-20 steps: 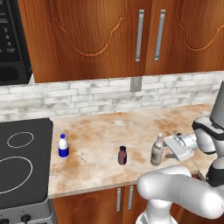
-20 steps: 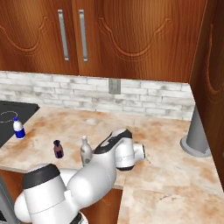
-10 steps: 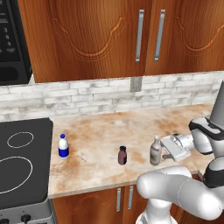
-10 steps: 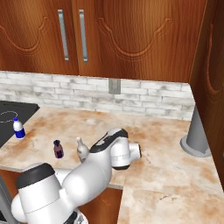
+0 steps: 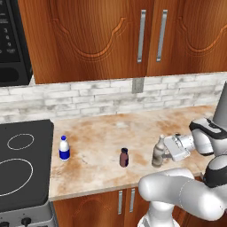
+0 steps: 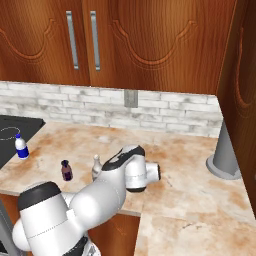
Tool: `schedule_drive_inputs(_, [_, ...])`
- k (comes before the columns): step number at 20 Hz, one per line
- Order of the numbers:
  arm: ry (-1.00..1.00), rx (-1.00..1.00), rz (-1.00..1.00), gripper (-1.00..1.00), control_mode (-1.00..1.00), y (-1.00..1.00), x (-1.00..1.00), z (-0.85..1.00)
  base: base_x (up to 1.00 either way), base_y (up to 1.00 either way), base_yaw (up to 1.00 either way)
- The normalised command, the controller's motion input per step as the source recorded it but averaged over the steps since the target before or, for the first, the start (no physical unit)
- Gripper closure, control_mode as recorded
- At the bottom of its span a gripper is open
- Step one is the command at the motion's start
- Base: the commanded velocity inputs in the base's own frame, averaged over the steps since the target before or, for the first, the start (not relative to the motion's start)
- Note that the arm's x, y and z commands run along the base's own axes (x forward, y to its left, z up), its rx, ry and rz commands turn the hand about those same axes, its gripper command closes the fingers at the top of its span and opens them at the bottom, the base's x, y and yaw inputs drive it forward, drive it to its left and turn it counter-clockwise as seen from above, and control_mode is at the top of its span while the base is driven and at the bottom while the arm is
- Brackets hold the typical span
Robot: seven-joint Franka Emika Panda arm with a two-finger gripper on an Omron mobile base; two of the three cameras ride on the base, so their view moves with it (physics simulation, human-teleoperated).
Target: Place the drinks on the dining counter in a tight cluster.
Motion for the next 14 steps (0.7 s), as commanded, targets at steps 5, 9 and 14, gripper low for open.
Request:
schedule_drive_inputs(5, [0.0, 0.0, 0.0, -1.0, -1.0, 0.0, 0.0, 0.0, 0.0, 0.0, 0.0])
schedule_drive_inputs(9, [0.0, 0.0, 0.0, 1.0, -1.0, 0.0, 0.0, 0.0, 0.0, 0.0, 0.0])
schedule_drive_inputs(14, [0.0, 0.0, -0.02, 1.0, -1.0, 0.0, -0.07, 0.01, 0.0, 0.0, 0.0])
